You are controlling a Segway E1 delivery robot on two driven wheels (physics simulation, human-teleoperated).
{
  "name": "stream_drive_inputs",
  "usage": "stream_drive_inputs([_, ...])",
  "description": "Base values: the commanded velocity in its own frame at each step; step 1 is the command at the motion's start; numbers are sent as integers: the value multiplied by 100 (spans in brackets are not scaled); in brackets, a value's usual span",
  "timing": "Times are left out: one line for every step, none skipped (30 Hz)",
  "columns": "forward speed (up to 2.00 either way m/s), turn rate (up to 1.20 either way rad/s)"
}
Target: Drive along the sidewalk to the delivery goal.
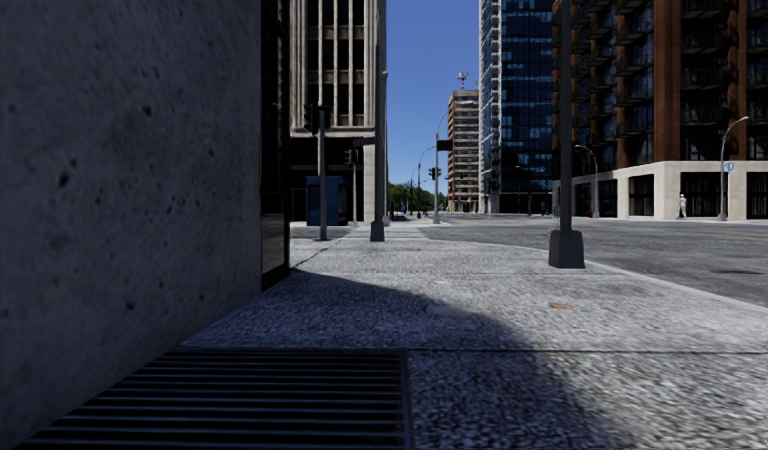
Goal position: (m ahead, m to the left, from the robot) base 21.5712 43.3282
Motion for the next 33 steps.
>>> stream_drive_inputs([200, -13])
stream_drive_inputs([200, -13])
stream_drive_inputs([200, -13])
stream_drive_inputs([200, -13])
stream_drive_inputs([200, -13])
stream_drive_inputs([200, -14])
stream_drive_inputs([200, -19])
stream_drive_inputs([200, -26])
stream_drive_inputs([200, -26])
stream_drive_inputs([200, -29])
stream_drive_inputs([200, -29])
stream_drive_inputs([200, -29])
stream_drive_inputs([200, -29])
stream_drive_inputs([200, -29])
stream_drive_inputs([200, -29])
stream_drive_inputs([200, -29])
stream_drive_inputs([200, -29])
stream_drive_inputs([200, -29])
stream_drive_inputs([200, -29])
stream_drive_inputs([200, -29])
stream_drive_inputs([200, -19])
stream_drive_inputs([200, -6])
stream_drive_inputs([200, -3])
stream_drive_inputs([200, -3])
stream_drive_inputs([200, -2])
stream_drive_inputs([200, -2])
stream_drive_inputs([200, -2])
stream_drive_inputs([200, -2])
stream_drive_inputs([200, -2])
stream_drive_inputs([200, -2])
stream_drive_inputs([200, -2])
stream_drive_inputs([200, -2])
stream_drive_inputs([200, -2])
